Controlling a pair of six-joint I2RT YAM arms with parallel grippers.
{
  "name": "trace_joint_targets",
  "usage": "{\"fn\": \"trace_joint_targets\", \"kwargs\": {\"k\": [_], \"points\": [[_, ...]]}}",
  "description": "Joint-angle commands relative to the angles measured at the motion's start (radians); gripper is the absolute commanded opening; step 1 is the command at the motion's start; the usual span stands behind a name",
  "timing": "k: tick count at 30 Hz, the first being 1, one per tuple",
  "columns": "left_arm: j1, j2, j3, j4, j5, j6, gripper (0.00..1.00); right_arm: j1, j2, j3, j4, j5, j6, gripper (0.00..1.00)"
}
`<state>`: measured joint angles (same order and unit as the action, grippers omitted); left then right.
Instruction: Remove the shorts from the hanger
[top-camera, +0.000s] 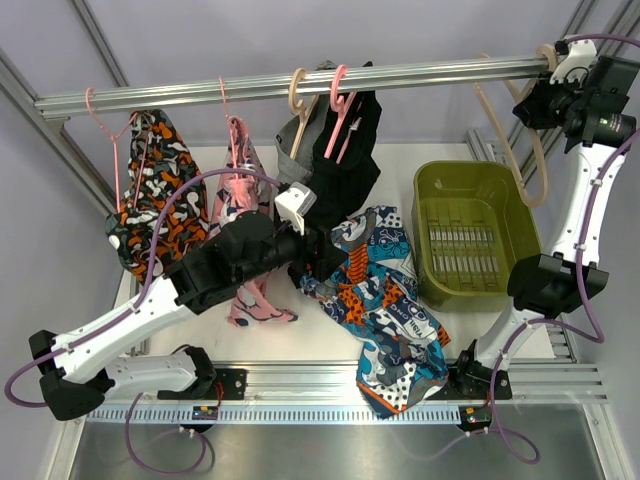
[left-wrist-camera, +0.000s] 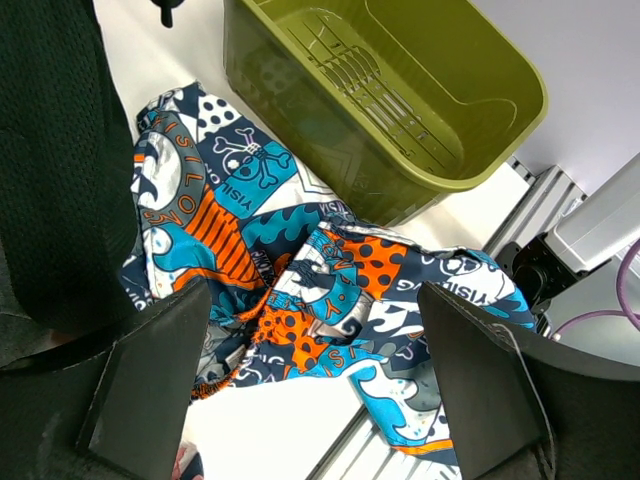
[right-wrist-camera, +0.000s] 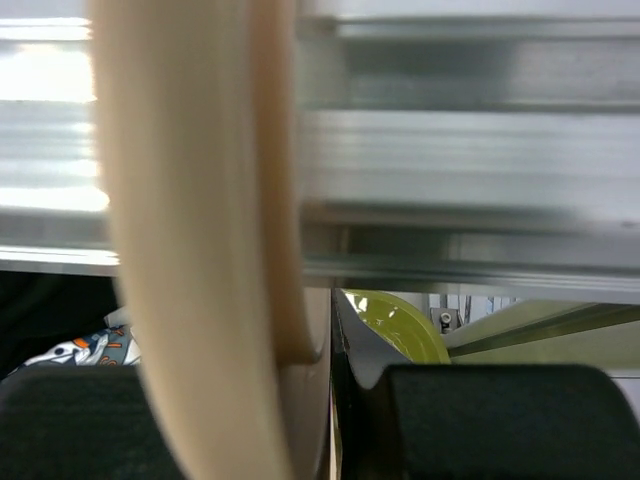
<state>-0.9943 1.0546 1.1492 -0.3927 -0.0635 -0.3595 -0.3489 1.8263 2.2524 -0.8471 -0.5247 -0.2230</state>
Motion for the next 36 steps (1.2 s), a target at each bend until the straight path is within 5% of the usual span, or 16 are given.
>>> {"fn": "trace_joint_targets", "kwargs": {"k": [1, 16, 20, 22, 28, 30, 36], "points": [[-0.004, -0.022, -0.006, 0.072, 0.011, -0.012, 0.9, -0.013, 0.008, 0.018, -0.024, 0.014, -0.012, 0.0], [-0.004, -0.022, -0.005, 0.075, 0.021, -0.016, 0.91, -0.094, 0.008, 0.042, 0.011, 0.055, 0.044, 0.0], [-0.004, -0.024, -0.005, 0.077, 0.022, -0.021, 0.91, -0.096, -0.001, 0.024, 0.016, 0.028, 0.027, 0.07], [-0.006, -0.025, -0.003, 0.077, 0.022, -0.022, 0.92, -0.096, -0.004, 0.022, 0.016, 0.009, 0.013, 0.16], [-0.007, -0.036, 0.003, 0.077, 0.018, -0.025, 0.93, -0.096, -0.051, 0.016, 0.014, -0.018, -0.019, 0.77], [-0.01, -0.039, 0.006, 0.075, 0.016, -0.025, 0.93, -0.096, -0.091, -0.003, 0.022, -0.024, -0.024, 0.88], [-0.015, -0.047, 0.009, 0.075, 0.014, -0.026, 0.94, -0.11, -0.218, -0.089, 0.013, -0.034, -0.035, 0.98]]}}
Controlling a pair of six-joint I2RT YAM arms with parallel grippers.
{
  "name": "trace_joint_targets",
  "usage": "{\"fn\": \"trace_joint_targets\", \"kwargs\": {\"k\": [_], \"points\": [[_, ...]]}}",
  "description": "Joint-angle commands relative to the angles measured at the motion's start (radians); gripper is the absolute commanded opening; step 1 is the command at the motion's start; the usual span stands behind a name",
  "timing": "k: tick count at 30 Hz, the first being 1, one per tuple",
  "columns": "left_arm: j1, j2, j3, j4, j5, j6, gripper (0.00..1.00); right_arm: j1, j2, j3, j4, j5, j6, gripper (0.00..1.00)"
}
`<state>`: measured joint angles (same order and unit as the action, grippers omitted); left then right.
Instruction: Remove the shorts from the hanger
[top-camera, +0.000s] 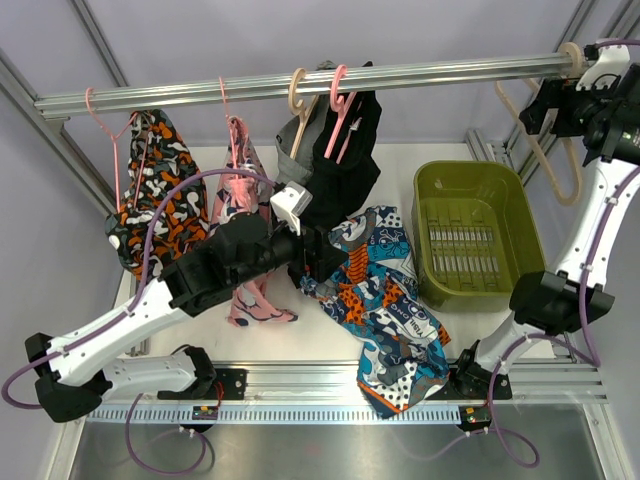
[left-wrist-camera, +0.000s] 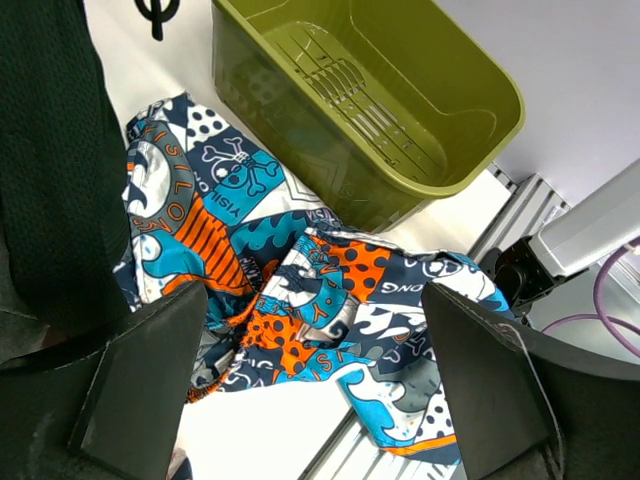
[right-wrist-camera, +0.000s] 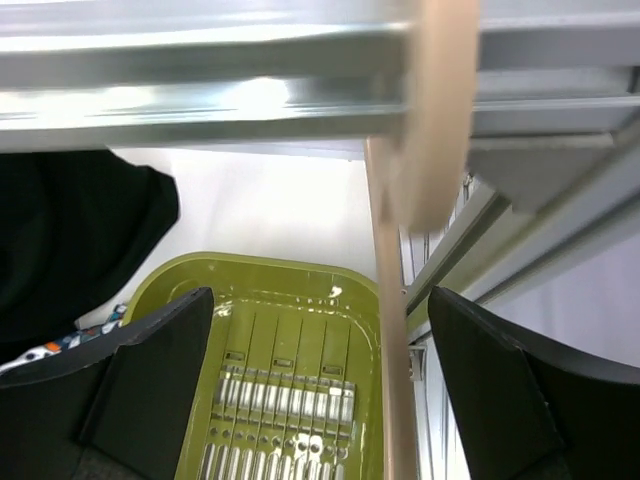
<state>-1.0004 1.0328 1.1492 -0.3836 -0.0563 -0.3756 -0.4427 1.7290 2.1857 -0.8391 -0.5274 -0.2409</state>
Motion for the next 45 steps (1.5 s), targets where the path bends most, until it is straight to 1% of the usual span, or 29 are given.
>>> {"fn": "trace_joint_targets", "kwargs": {"k": [1, 7, 10, 11, 13, 14, 15, 16, 17, 18, 19, 20, 22, 23, 25, 26, 27, 28, 29, 30, 31, 32, 33, 34, 36, 37, 39, 40, 45], "points": [[-0.009, -0.027, 0.009, 0.065, 0.006, -0.011, 0.94, -0.024, -0.137, -0.035, 0.0, -0.031, -0.017, 0.99], [-0.01, -0.043, -0.002, 0.06, 0.0, -0.005, 0.95, -0.106, -0.285, -0.155, 0.006, -0.005, -0.034, 1.0], [-0.01, -0.054, -0.002, 0.055, -0.005, 0.0, 0.95, -0.122, -0.412, -0.24, 0.043, 0.056, -0.119, 1.0], [-0.01, -0.054, -0.002, 0.052, -0.005, 0.003, 0.95, -0.12, -0.413, -0.241, 0.046, 0.055, -0.142, 1.0], [-0.009, -0.057, -0.002, 0.043, -0.011, 0.015, 0.95, -0.122, -0.486, -0.26, 0.026, 0.009, -0.204, 1.0], [-0.01, -0.057, 0.006, 0.025, -0.014, 0.021, 0.95, -0.122, -0.508, -0.259, -0.061, -0.123, -0.324, 0.99], [-0.01, -0.06, 0.009, 0.014, -0.02, 0.03, 0.95, -0.12, -0.538, -0.241, -0.127, -0.216, -0.409, 1.0], [-0.01, -0.062, 0.01, 0.005, -0.023, 0.046, 0.95, -0.122, -0.545, -0.224, -0.226, -0.423, -0.504, 1.0], [-0.01, -0.065, 0.009, -0.004, -0.025, 0.053, 0.95, -0.12, -0.543, -0.184, -0.516, -0.516, -0.798, 1.0], [-0.01, -0.069, 0.007, -0.014, -0.02, 0.058, 0.95, -0.116, -0.534, -0.172, -0.679, -0.595, -0.98, 0.99], [-0.01, -0.082, 0.003, -0.015, -0.016, 0.067, 0.95, -0.094, -0.533, -0.181, -0.806, -0.636, -1.093, 1.0], [-0.01, -0.089, -0.003, -0.018, -0.011, 0.07, 0.95, 0.038, -0.57, -0.282, -0.805, -0.607, -1.074, 0.98], [-0.01, -0.115, -0.011, -0.023, 0.003, 0.075, 0.95, 0.193, -0.626, -0.418, -0.804, -0.535, -1.138, 0.97], [-0.01, -0.125, -0.016, -0.024, 0.006, 0.076, 0.95, 0.332, -0.663, -0.528, -0.79, -0.523, -1.167, 0.96], [-0.01, -0.143, -0.029, -0.037, 0.001, 0.07, 0.96, 0.473, -0.669, -0.595, -0.749, -0.505, -1.08, 0.94], [-0.012, -0.161, -0.034, -0.043, -0.004, 0.067, 0.96, 0.539, -0.657, -0.642, -0.695, -0.496, -0.961, 0.9], [-0.012, -0.171, -0.043, -0.049, -0.014, 0.063, 0.96, 0.67, -0.646, -0.662, -0.665, -0.481, -0.884, 0.88], [-0.012, -0.178, -0.049, -0.064, -0.019, 0.054, 0.96, 0.735, -0.64, -0.685, -0.623, -0.43, -0.814, 0.86], [-0.012, -0.197, -0.055, -0.07, -0.025, 0.05, 0.96, 0.786, -0.634, -0.749, -0.506, -0.409, -0.649, 0.86], [-0.012, -0.206, -0.063, -0.075, -0.034, 0.044, 0.96, 0.827, -0.629, -0.779, -0.468, -0.395, -0.6, 0.87], [-0.012, -0.215, -0.078, -0.08, -0.039, 0.032, 0.96, 0.844, -0.619, -0.802, -0.43, -0.322, -0.56, 0.89], [-0.012, -0.224, -0.086, -0.09, -0.046, 0.026, 0.96, 0.87, -0.599, -0.849, -0.335, -0.25, -0.444, 0.97], [-0.012, -0.243, -0.092, -0.095, -0.057, 0.011, 0.96, 0.9, -0.589, -0.872, -0.295, -0.167, -0.404, 0.99], [-0.012, -0.253, -0.107, -0.1, -0.063, 0.003, 0.96, 0.953, -0.58, -0.891, -0.269, -0.052, -0.385, 1.0], [-0.012, -0.279, -0.123, -0.11, -0.08, -0.02, 0.96, 1.007, -0.553, -0.948, -0.181, 0.068, -0.321, 0.99], [-0.012, -0.287, -0.131, -0.115, -0.086, -0.028, 0.96, 1.054, -0.537, -0.964, -0.149, 0.175, -0.264, 1.0], [-0.012, -0.307, -0.147, -0.126, -0.102, -0.046, 0.96, 1.102, -0.491, -1.01, -0.071, 0.259, -0.238, 0.99], [-0.012, -0.313, -0.152, -0.132, -0.105, -0.054, 0.97, 1.142, -0.48, -1.027, -0.011, 0.333, -0.215, 0.99], [-0.012, -0.336, -0.169, -0.17, -0.128, -0.086, 0.98, 1.188, -0.401, -1.1, 0.078, 0.377, -0.186, 0.99]]}}
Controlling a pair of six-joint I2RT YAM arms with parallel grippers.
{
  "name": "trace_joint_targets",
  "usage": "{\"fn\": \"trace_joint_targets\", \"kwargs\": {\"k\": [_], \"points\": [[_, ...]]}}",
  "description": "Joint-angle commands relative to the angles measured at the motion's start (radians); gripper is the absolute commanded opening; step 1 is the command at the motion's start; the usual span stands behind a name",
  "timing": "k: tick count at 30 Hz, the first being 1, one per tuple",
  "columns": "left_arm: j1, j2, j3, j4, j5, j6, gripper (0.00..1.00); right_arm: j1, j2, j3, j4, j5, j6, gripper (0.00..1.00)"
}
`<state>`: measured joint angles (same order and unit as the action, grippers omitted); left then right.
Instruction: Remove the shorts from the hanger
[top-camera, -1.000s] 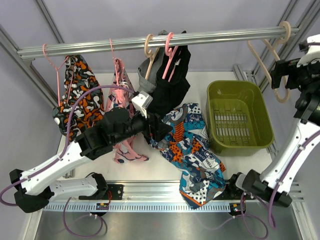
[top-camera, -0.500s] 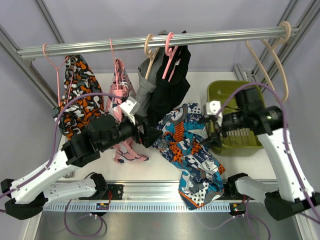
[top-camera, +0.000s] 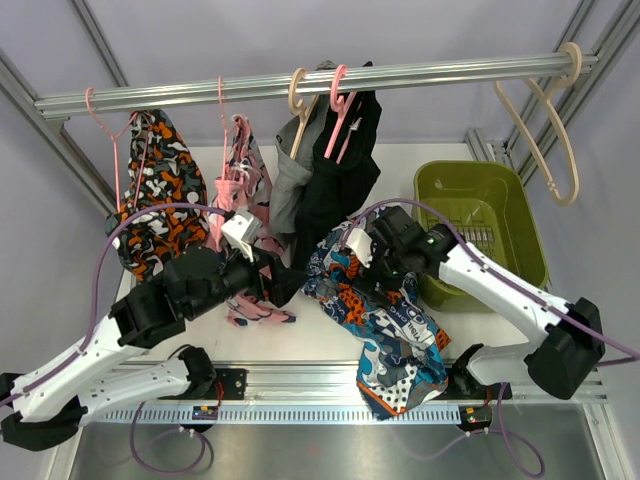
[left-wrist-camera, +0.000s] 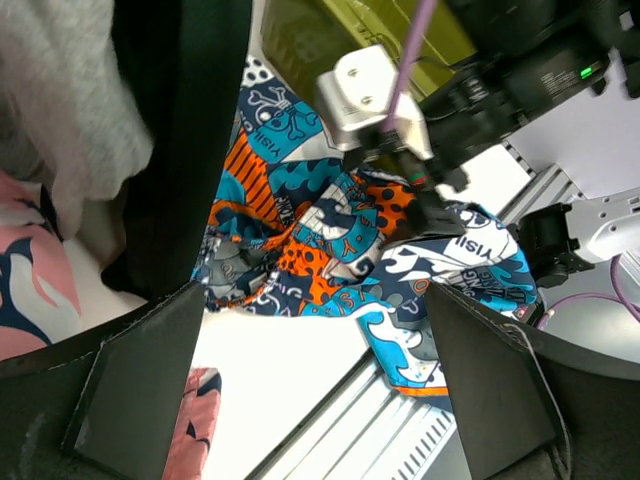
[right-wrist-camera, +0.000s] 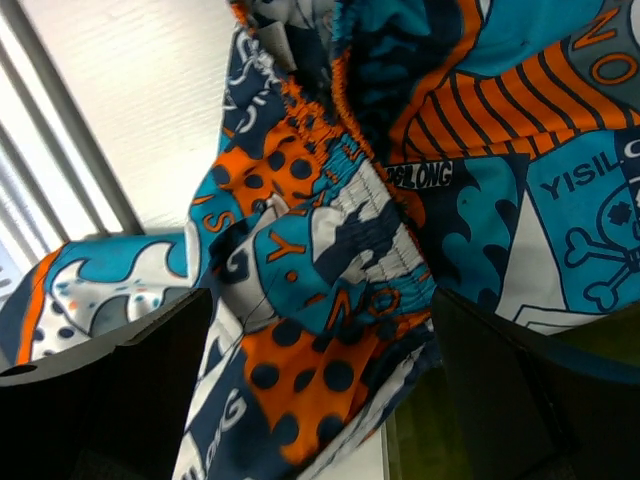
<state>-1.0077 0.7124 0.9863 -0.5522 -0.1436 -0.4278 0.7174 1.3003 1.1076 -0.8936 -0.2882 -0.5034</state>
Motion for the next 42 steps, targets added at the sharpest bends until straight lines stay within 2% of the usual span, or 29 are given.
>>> {"fn": "trace_joint_targets", "kwargs": {"k": [1, 7, 11, 14, 18, 19, 20, 21, 22, 24, 27, 33, 35, 38, 42], "points": [[-0.005, -0.022, -0.009, -0.006, -0.047, -0.037, 0.98, 0.043, 0.066, -0.04, 0.143, 0.155, 0.063, 0.99], [-0.005, -0.027, -0.011, -0.015, -0.054, -0.035, 0.98, 0.051, 0.204, -0.075, 0.142, 0.115, -0.101, 1.0], [-0.005, -0.016, -0.002, -0.022, -0.051, -0.026, 0.98, 0.051, 0.292, -0.078, 0.182, 0.109, -0.118, 0.99], [-0.005, -0.01, 0.009, -0.025, -0.051, -0.017, 0.99, 0.053, 0.33, -0.094, 0.231, 0.119, -0.109, 0.95], [-0.005, -0.01, 0.017, -0.028, -0.054, -0.009, 0.99, 0.053, 0.326, -0.109, 0.239, 0.063, -0.106, 0.69], [-0.005, -0.013, 0.017, -0.028, -0.054, -0.009, 0.99, 0.051, 0.318, -0.117, 0.234, 0.022, -0.1, 0.53], [-0.005, -0.014, 0.012, -0.025, -0.054, -0.009, 0.99, 0.053, 0.304, -0.118, 0.225, -0.006, -0.099, 0.43], [-0.005, -0.017, 0.011, -0.019, -0.054, -0.009, 0.99, 0.053, 0.297, -0.121, 0.207, -0.069, -0.098, 0.21], [-0.005, -0.019, 0.009, -0.015, -0.054, -0.008, 0.99, 0.053, 0.289, -0.121, 0.191, -0.107, -0.098, 0.11], [-0.006, -0.018, 0.011, -0.009, -0.048, -0.006, 0.99, 0.053, 0.248, -0.121, 0.148, -0.191, -0.125, 0.0], [-0.005, -0.014, 0.031, -0.008, -0.039, 0.003, 0.99, 0.051, 0.148, -0.101, 0.053, -0.339, -0.202, 0.0], [-0.005, -0.028, 0.055, 0.024, -0.036, 0.015, 0.99, 0.05, -0.093, 0.078, -0.125, -0.488, -0.3, 0.0], [-0.005, -0.033, 0.058, 0.038, -0.03, 0.015, 0.99, 0.036, -0.124, 0.214, -0.192, -0.509, -0.302, 0.0], [-0.006, -0.034, 0.058, 0.055, -0.019, 0.021, 0.99, -0.048, -0.148, 0.383, -0.237, -0.554, -0.296, 0.0], [-0.005, -0.024, 0.064, 0.061, -0.014, 0.029, 0.99, -0.131, -0.18, 0.589, -0.245, -0.505, -0.294, 0.0]]}}
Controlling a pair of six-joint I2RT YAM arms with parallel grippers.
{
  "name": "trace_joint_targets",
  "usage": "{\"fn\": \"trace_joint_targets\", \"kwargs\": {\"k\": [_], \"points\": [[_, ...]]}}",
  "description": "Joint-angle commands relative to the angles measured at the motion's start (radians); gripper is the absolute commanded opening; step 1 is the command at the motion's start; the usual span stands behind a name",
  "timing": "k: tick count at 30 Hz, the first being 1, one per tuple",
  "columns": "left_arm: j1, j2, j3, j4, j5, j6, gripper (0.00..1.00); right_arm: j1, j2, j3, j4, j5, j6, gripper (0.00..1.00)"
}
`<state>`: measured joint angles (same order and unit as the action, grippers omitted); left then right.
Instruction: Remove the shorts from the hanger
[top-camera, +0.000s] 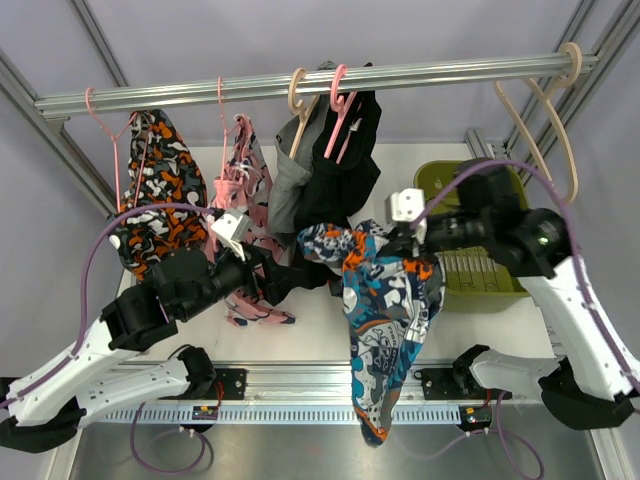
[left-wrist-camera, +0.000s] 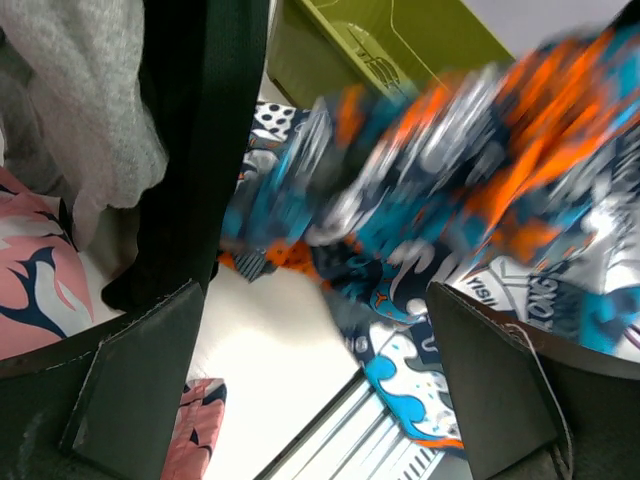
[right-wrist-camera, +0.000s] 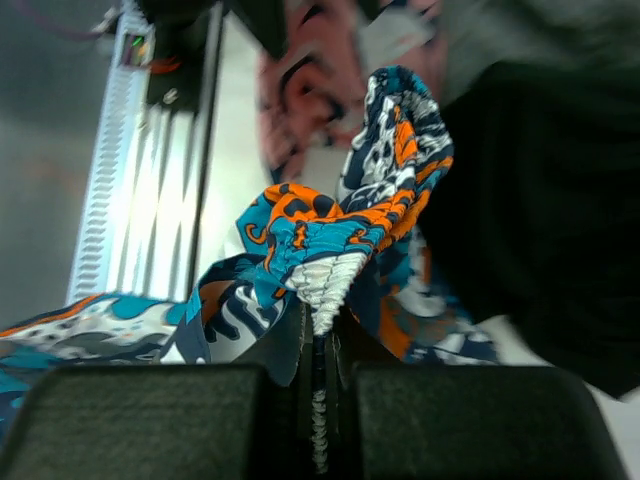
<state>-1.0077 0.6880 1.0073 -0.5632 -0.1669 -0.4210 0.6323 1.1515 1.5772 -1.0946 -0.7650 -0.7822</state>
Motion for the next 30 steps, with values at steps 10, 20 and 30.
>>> {"fn": "trace_joint_targets", "kwargs": {"k": [10, 20, 30], "points": [[-0.006, 0.024, 0.043, 0.111, 0.033, 0.037, 0.99, -0.246, -0.041, 0.516, 0.324, 0.378, 0.264, 0.0], [-0.006, 0.021, 0.051, 0.115, 0.047, 0.051, 0.99, -0.35, 0.008, 0.664, 0.481, 0.645, 0.232, 0.0], [-0.006, -0.018, 0.027, 0.112, 0.056, 0.048, 0.99, -0.448, -0.01, 0.526, 0.568, 0.74, 0.176, 0.0]]}}
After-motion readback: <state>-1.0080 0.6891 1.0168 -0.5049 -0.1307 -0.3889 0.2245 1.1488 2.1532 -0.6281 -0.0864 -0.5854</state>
